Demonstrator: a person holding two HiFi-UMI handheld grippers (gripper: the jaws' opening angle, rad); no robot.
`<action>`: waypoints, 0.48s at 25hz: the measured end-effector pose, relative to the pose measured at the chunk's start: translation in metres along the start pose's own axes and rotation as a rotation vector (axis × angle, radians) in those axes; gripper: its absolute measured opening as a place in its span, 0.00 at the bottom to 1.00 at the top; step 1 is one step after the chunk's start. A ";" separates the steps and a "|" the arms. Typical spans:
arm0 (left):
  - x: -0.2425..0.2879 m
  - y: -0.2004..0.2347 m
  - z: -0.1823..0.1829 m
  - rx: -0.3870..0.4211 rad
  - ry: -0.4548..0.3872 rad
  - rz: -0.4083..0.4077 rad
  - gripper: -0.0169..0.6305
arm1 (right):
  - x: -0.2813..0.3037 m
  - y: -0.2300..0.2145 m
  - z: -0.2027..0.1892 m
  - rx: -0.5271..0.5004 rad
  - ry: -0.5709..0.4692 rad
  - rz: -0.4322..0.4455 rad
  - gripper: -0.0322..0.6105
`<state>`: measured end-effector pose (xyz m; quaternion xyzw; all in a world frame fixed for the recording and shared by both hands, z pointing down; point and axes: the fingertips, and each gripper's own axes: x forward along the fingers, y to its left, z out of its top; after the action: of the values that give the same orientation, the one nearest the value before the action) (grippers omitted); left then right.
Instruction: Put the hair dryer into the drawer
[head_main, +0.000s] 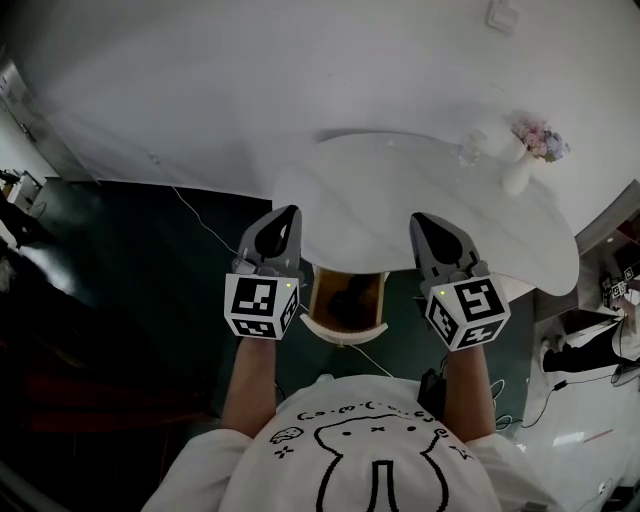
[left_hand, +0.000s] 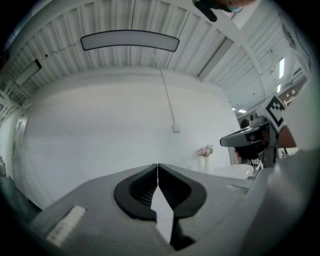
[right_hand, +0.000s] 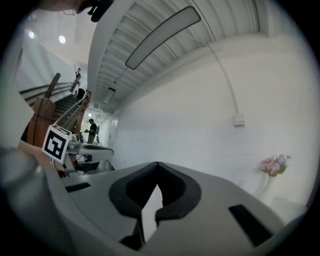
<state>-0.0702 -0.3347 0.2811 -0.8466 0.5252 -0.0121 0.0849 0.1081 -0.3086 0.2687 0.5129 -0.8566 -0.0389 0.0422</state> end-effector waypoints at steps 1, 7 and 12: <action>0.000 0.001 0.003 0.008 -0.006 0.001 0.05 | -0.003 -0.005 0.006 -0.015 -0.011 -0.019 0.05; -0.001 0.009 0.024 0.053 -0.046 0.019 0.05 | -0.027 -0.041 0.032 -0.088 -0.061 -0.150 0.05; -0.003 0.016 0.041 0.091 -0.079 0.039 0.05 | -0.041 -0.060 0.040 -0.131 -0.073 -0.229 0.05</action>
<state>-0.0816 -0.3333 0.2380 -0.8314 0.5366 -0.0006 0.1442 0.1753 -0.2996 0.2215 0.6015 -0.7891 -0.1180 0.0397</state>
